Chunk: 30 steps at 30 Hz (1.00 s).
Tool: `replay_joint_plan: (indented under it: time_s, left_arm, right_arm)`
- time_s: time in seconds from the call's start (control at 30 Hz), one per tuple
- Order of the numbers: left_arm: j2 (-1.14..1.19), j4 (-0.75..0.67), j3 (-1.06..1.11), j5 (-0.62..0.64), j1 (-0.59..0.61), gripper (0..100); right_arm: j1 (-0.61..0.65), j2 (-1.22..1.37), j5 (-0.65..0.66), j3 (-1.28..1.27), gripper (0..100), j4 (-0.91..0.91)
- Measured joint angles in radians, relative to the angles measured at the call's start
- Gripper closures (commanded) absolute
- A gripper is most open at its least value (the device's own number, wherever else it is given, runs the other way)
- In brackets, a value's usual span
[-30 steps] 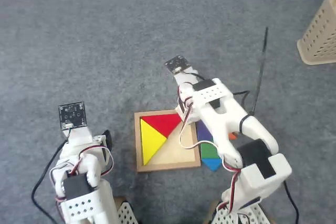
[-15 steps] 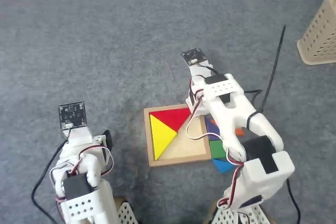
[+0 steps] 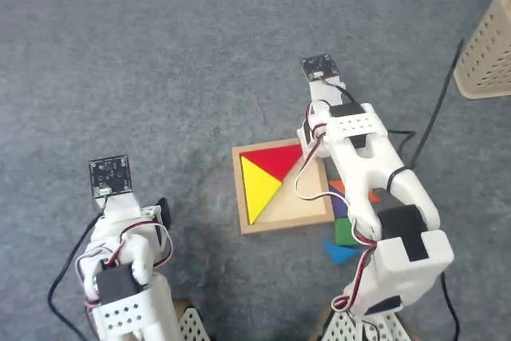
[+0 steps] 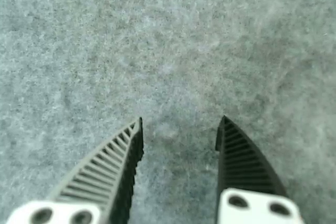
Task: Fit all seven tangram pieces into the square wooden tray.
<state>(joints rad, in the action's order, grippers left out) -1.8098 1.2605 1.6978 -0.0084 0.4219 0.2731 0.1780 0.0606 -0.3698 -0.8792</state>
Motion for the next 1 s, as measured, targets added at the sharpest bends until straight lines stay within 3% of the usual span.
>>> replay_joint_plan:
  time_s: [0.33, 0.47, 0.6, 1.0]
  left_arm:
    - [0.0, 0.0, 0.0, 0.0, 0.0, 78]
    - [0.0, 0.0, 0.0, 0.0, 0.0, 78]
    - [0.0, 0.0, 0.0, 0.0, 0.0, 78]
    - [0.0, 0.0, 0.0, 0.0, -0.002, 78]
  right_arm:
    - [0.0, 0.127, -0.18, 0.101, 95.1, 0.031]
    - [0.0, 0.15, -0.245, 0.155, 88.6, 0.005]
    - [0.0, 0.152, -0.259, 0.167, 80.9, -0.015]
    - [0.026, 0.123, -0.206, 0.221, 80.8, -0.193]
